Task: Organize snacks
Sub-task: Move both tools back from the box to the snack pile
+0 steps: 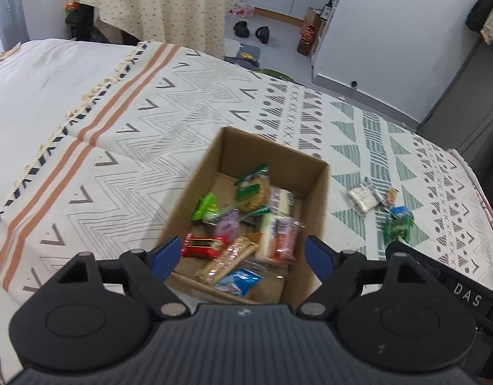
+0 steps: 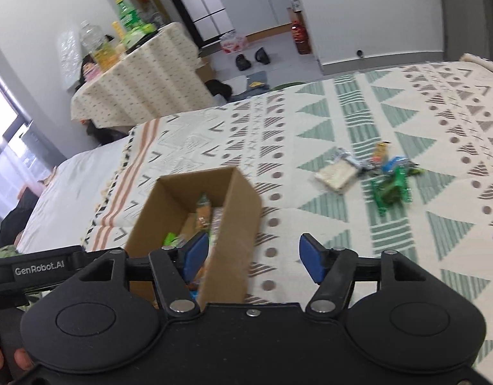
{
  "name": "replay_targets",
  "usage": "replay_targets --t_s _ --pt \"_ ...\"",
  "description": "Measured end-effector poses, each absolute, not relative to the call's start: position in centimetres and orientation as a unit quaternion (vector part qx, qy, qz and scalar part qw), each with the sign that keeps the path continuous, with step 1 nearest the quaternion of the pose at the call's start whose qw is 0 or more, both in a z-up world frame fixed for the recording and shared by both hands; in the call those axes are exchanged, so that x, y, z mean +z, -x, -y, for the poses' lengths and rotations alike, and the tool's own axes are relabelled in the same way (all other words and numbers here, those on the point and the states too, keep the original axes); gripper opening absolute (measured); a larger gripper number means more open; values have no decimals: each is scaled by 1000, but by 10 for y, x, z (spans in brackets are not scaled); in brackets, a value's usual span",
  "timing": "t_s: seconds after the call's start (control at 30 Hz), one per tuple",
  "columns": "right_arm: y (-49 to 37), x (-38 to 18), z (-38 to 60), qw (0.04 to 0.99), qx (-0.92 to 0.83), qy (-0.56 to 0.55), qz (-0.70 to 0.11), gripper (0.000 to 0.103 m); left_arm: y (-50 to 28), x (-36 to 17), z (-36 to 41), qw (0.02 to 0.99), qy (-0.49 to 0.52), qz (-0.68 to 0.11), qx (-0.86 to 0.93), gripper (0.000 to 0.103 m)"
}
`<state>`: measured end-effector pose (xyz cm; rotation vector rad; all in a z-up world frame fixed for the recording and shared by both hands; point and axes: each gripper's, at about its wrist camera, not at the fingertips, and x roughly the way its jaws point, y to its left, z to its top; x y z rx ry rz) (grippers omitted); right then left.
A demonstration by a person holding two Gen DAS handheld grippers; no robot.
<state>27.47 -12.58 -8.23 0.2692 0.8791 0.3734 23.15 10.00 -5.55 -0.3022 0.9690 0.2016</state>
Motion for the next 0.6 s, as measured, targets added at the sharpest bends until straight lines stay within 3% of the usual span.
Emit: replay_targets --t_s 0.6 --pt "-297 -105 214 882 131 -190 -412 64 -269 -58 -17 883 112 -453 46 83"
